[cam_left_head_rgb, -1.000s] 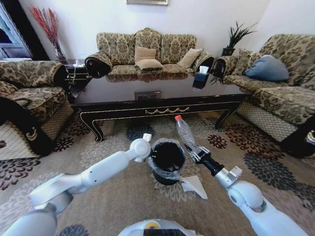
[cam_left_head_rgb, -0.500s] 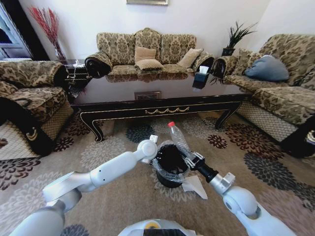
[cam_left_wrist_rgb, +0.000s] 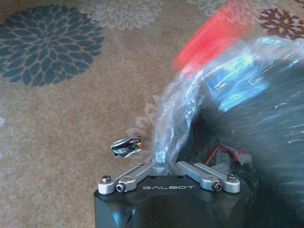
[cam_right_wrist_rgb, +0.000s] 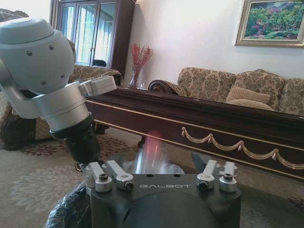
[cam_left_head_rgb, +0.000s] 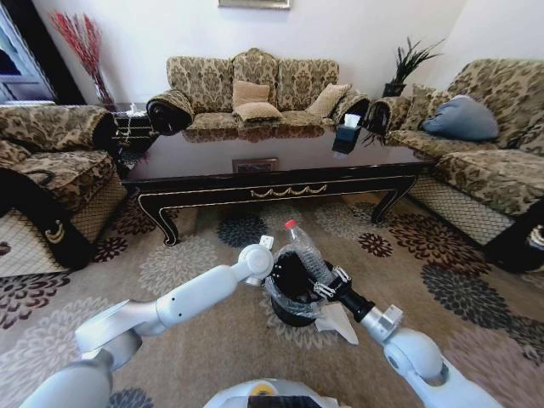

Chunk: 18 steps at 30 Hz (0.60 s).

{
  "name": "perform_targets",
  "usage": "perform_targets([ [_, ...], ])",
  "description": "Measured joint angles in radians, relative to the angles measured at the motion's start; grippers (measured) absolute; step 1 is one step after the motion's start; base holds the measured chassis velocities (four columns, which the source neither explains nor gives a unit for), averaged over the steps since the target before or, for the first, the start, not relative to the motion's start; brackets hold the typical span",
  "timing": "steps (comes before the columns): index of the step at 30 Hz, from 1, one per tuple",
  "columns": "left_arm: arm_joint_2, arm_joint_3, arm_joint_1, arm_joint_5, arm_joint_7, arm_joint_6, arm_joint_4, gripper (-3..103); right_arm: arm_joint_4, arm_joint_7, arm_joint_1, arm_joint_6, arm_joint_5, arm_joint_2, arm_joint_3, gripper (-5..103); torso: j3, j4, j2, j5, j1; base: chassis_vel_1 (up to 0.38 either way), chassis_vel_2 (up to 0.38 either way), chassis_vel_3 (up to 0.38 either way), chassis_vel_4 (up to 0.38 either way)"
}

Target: Move to the front of the table and pick up the trash from the floor, then place it into the trash bin.

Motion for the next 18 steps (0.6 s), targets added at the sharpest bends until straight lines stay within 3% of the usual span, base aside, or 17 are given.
perform_targets([
  [3,0.023,-0.017,0.023,0.005,-0.001,0.0,-0.019,0,-0.005,0.001,0.002,0.0,-0.001,0.002,-0.004,98,0.0,-0.0001,0.0,0.0,0.0,0.0,0.0,0.0,0.0],
  [10,0.053,-0.049,0.054,0.009,-0.001,0.0,-0.038,0,-0.008,0.009,0.001,0.0,0.002,0.001,0.01,100,0.0,0.0,0.0,0.0,0.0,0.0,0.0,0.0,0.0],
  [18,0.123,-0.162,0.139,0.005,0.003,0.0,-0.06,0,-0.055,0.034,0.014,-0.009,0.088,0.001,0.093,100,0.0,0.0003,0.0,0.0,0.0,0.0,0.0,0.0,0.0],
])
